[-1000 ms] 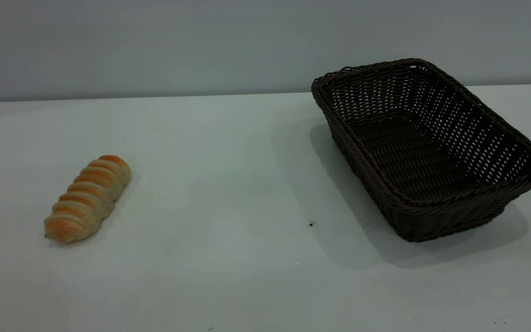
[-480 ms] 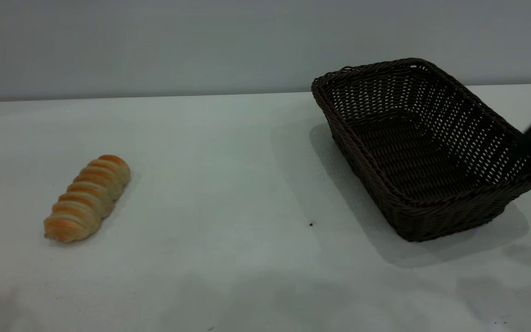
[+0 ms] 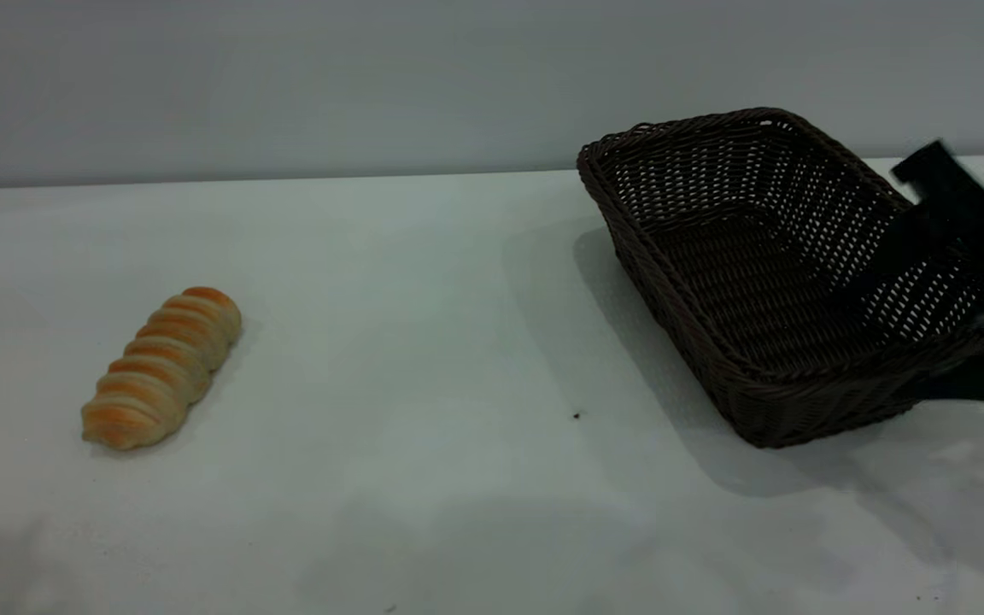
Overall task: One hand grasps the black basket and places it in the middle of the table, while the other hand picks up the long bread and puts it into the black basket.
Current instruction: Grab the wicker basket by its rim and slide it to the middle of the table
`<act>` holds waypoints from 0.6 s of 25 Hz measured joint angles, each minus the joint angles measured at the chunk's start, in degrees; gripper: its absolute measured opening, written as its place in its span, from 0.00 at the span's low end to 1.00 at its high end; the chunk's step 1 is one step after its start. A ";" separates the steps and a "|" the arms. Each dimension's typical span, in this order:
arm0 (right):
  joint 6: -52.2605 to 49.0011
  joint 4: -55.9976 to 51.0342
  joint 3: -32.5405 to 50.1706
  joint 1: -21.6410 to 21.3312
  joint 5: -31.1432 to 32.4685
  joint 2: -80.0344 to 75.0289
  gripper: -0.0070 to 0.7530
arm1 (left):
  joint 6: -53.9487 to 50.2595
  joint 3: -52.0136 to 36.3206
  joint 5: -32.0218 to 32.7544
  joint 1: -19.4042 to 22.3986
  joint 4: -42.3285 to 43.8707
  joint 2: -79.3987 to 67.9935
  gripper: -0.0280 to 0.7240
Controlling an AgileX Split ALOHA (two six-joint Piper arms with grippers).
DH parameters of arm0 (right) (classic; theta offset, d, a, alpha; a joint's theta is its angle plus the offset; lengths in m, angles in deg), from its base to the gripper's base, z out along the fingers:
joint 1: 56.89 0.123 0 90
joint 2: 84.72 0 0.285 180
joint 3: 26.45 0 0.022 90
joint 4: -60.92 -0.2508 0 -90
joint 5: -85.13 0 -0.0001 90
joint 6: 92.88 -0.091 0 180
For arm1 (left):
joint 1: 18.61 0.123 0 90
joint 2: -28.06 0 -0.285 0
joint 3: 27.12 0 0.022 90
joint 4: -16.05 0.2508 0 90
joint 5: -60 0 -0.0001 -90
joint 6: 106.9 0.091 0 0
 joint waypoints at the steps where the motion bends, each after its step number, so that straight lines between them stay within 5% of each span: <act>1: 0.31 -2.45 -0.36 0.00 -0.12 -2.03 0.78 | 0.00 0.00 -0.01 0.00 0.00 0.00 0.82; 4: 0.64 -8.50 -1.93 0.00 -0.23 -7.10 0.74 | 0.20 0.00 -0.26 0.00 0.00 0.00 0.82; 7: 0.09 -10.20 -4.42 0.00 -1.41 -10.06 0.60 | 0.20 0.00 -0.44 0.00 0.00 0.00 0.82; 11: -0.87 -10.50 -5.25 0.00 -1.98 -10.37 0.16 | 0.20 0.00 -0.44 0.00 0.00 0.00 0.82; 15: 0.97 -8.32 -5.87 0.00 -2.12 -9.12 0.13 | 0.20 0.00 -0.44 0.00 0.00 0.00 0.82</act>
